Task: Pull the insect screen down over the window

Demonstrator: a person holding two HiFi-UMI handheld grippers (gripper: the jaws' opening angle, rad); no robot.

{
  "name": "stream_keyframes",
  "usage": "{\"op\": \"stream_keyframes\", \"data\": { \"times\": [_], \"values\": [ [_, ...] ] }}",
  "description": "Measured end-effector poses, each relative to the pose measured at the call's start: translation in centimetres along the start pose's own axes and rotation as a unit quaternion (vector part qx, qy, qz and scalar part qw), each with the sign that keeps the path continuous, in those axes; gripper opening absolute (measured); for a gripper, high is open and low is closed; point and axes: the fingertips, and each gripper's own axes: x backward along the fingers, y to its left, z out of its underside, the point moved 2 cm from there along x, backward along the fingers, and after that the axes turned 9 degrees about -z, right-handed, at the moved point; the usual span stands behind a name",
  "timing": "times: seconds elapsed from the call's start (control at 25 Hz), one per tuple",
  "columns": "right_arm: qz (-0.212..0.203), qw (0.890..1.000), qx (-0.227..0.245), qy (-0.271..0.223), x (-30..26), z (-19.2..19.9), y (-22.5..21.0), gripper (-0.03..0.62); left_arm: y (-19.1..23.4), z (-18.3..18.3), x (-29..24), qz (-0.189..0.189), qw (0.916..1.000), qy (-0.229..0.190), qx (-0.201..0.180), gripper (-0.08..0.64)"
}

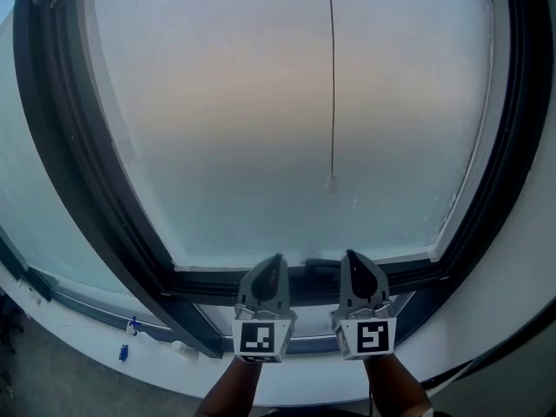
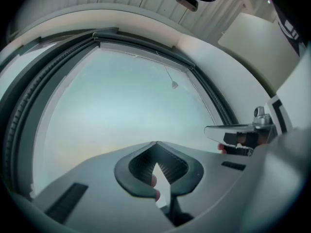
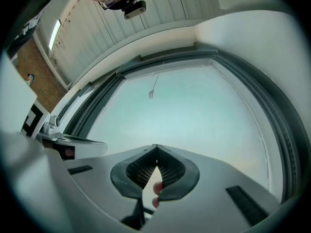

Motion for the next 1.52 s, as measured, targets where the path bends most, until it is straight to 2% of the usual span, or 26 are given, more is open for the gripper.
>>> {"op": "stream_keyframes", "data": {
  "times": [0.16, 0.32, 0.44, 0.52, 0.64, 0.72, 0.76, 0.96, 1.12, 1.2, 1.32, 1.4, 1.52],
  "values": [
    [0.013, 0.999, 0.028, -0.036, -1.8, -3.3, -1.4, 0.002, 1.5, -2.8, -2.1, -0.009, 0.9984, -0.040, -0.039, 0.000],
    [0.027, 0.996, 0.042, -0.067, -3.8, -6.2, -2.3, 0.002, 3.1, -6.6, -3.9, -0.029, 0.9959, -0.082, -0.025, 0.000],
    [0.019, 0.996, 0.038, -0.084, -5.5, -8.1, -2.9, 0.002, 3.6, -9.2, -5.0, -0.027, 0.9929, -0.110, -0.038, 0.000],
    [0.012, 0.995, 0.045, -0.094, -6.4, -9.6, -3.2, 0.002, 4.2, -11.2, -6.0, -0.033, 0.9882, -0.129, -0.075, 0.000],
    [0.010, 0.992, 0.064, -0.109, -7.3, -11.9, -3.9, 0.002, 5.3, -14.8, -7.8, -0.047, 0.9758, -0.158, -0.143, 0.000],
    [0.011, 0.990, 0.075, -0.115, -7.6, -13.1, -4.4, 0.002, 5.9, -17.2, -8.7, -0.049, 0.9690, -0.176, -0.166, 0.000],
    [0.013, 0.990, 0.080, -0.116, -7.9, -13.6, -4.6, 0.002, 6.2, -18.3, -9.0, -0.049, 0.9679, -0.184, -0.164, 0.000],
    [0.027, 0.986, 0.099, -0.132, -9.0, -16.5, -6.3, 0.002, 9.1, -22.5, -11.0, -0.047, 0.9738, -0.194, -0.110, 0.000],
    [0.030, 0.980, 0.133, -0.143, -9.8, -19.5, -6.8, 0.002, 10.2, -25.2, -11.2, -0.053, 0.9709, -0.202, -0.117, 0.000],
    [0.041, 0.974, 0.169, -0.147, -10.4, -21.7, -7.2, 0.002, 10.1, -26.8, -11.9, -0.050, 0.9657, -0.215, -0.137, 0.000],
    [0.068, 0.955, 0.250, -0.147, -11.1, -25.0, -7.9, 0.002, 9.6, -28.9, -13.9, -0.047, 0.9538, -0.221, -0.198, 0.000],
    [0.073, 0.944, 0.291, -0.138, -11.9, -26.1, -7.9, 0.002, 9.8, -30.0, -14.7, -0.056, 0.9418, -0.223, -0.245, 0.000],
    [0.075, 0.930, 0.339, -0.117, -13.5, -27.3, -8.1, 0.002, 9.9, -32.2, -15.2, -0.082, 0.9175, -0.230, -0.314, 0.000]
  ]
}}
